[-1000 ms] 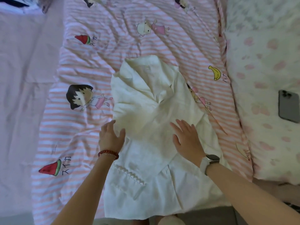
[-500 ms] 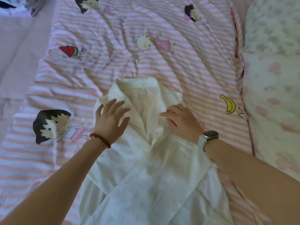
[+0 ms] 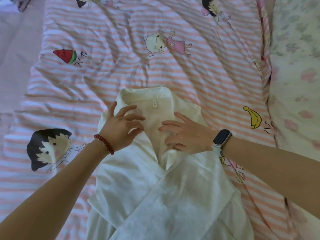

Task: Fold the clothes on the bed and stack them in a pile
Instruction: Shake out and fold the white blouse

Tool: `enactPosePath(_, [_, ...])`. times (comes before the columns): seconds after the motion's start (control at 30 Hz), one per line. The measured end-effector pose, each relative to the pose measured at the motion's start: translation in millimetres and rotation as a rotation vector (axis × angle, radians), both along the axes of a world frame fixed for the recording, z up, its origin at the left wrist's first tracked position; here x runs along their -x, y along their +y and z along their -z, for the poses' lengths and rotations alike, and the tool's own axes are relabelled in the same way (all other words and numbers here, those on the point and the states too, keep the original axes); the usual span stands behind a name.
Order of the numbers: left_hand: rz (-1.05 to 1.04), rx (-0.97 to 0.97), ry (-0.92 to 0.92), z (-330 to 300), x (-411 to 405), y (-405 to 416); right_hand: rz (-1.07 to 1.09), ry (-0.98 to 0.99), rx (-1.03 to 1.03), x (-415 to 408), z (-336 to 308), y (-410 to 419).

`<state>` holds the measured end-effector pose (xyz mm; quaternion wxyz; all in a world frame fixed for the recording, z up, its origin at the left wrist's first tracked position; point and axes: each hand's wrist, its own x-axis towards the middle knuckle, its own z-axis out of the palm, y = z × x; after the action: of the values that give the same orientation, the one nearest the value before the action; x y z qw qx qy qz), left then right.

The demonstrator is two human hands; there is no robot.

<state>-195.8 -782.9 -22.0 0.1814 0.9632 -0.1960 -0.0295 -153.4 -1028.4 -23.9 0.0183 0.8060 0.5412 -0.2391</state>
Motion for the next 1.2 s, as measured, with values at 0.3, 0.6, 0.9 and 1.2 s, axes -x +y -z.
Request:
enactPosePath(0.3, [-0.028, 0.121, -0.067, 1, 14, 16, -0.097, -0.089, -0.278, -3, -6, -1])
enactPosePath(0.6, [-0.107, 0.164, -0.06, 10, 20, 11, 0.071, -0.001, -0.229, 15, 5, 1])
enactPosePath(0.9, [-0.041, 0.166, -0.068, 2, 13, 14, 0.234, 0.1, -0.263, 5, 3, 25])
enactPosePath(1.2, [-0.059, 0.052, -0.031, 13, -14, -6, 0.225, -0.154, -0.206, -13, 25, 55])
